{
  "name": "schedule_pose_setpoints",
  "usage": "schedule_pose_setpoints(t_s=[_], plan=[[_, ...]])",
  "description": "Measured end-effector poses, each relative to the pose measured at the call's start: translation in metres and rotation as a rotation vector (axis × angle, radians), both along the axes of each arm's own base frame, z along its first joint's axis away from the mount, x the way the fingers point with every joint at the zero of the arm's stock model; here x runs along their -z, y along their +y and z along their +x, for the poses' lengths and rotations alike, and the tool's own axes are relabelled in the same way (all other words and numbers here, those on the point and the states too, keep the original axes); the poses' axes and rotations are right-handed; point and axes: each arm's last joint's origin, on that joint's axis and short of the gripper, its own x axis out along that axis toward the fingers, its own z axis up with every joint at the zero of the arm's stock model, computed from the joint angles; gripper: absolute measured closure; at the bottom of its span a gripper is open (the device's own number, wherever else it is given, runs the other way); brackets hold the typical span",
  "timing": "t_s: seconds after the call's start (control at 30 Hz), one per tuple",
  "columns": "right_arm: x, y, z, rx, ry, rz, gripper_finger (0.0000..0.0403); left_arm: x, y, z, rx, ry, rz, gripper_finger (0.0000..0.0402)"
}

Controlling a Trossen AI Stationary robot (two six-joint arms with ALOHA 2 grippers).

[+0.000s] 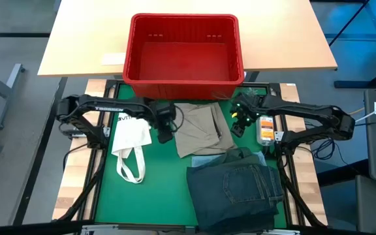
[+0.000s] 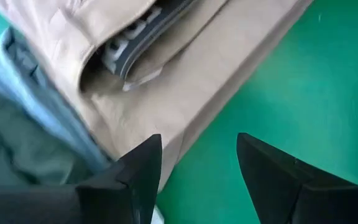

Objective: Fold Laundry from Bin
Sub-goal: Stack the brown shorts on top of the dark blue jeans

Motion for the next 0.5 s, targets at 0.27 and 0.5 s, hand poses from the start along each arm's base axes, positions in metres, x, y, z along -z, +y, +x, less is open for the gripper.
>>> schedule_pose_setpoints(t_s=[0.27,0.5], plan=[[0.018,-0.010,0.010,0.071,-0.008,-0.031,0.0194,0.026,-0.010,-0.033,-0.122,-0.230,-0.077,0.0264],[0.033,-0.017,0.019,0.145,0.015,0.002,0.0194,0.046,-0.020,-0.036,-0.160,-0.292,-0.110,0.0264]])
